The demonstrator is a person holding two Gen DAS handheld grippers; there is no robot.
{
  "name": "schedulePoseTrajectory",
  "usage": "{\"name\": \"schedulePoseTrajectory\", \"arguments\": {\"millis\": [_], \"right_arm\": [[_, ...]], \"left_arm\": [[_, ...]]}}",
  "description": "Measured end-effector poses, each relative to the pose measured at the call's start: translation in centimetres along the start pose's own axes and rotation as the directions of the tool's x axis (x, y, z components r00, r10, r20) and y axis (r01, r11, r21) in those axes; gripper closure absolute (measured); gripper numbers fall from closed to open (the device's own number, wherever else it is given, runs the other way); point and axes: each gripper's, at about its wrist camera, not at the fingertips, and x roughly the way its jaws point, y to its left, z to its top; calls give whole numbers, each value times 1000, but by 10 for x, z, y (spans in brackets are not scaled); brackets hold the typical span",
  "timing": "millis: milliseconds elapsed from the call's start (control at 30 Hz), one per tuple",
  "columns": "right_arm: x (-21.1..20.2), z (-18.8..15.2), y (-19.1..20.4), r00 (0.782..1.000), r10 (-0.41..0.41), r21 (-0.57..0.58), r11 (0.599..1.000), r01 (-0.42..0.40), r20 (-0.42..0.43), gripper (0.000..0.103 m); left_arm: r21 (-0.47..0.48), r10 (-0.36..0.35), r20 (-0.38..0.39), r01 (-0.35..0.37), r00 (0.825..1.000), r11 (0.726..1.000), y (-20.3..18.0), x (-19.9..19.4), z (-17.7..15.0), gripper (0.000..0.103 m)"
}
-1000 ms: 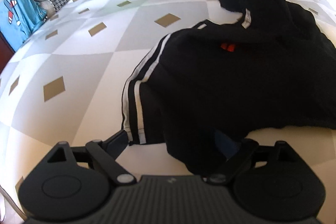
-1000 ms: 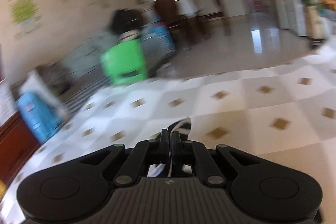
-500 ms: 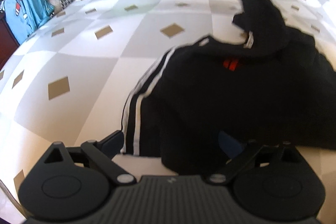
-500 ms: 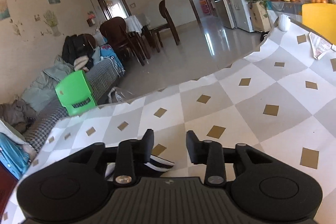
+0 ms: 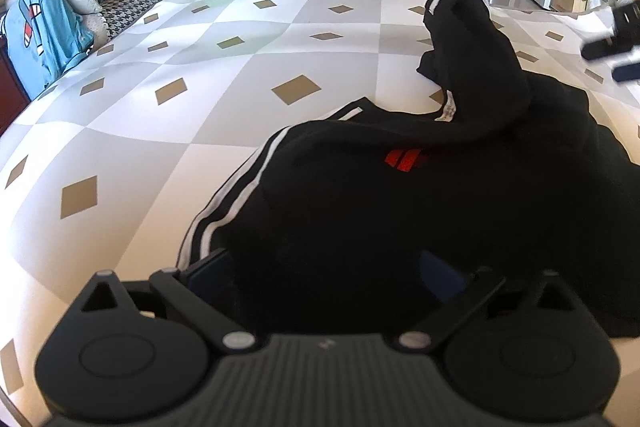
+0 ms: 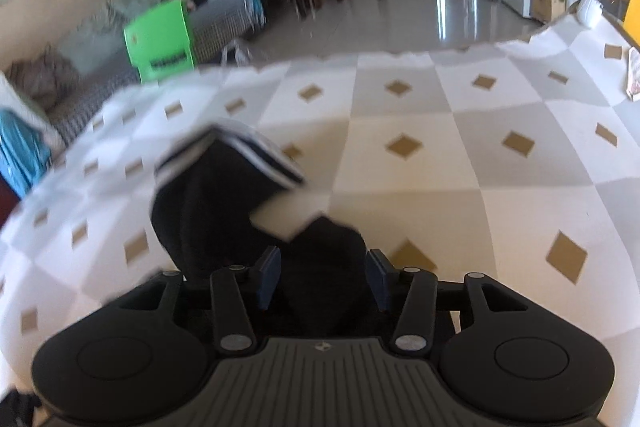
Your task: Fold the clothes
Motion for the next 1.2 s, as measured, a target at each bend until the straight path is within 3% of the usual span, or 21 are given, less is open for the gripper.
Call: {"name": "schedulePoseTrajectory", "arguments": {"millis": [333,533,800,1200], "right_arm": [[22,-46,-3,980,-82,-169,984,50,-183,56],[33,-73,17,962,-199,-384,916,114,-190,53],[29,-72,7,958,-173,-307,947,98,-227,52],[14,-86,13,954,-167,-308,948,86,-249,51]], "left_arm": [[10,27,-39,-27,999,1000,-2,20,-6,0],[-5,15,-47,-16,999,1000,1,21,-7,0],[-36,-9,-65,6,998,999,9,22,-8,0],[-35,1,-73,-3,997,999,15,21,-8,0]]}}
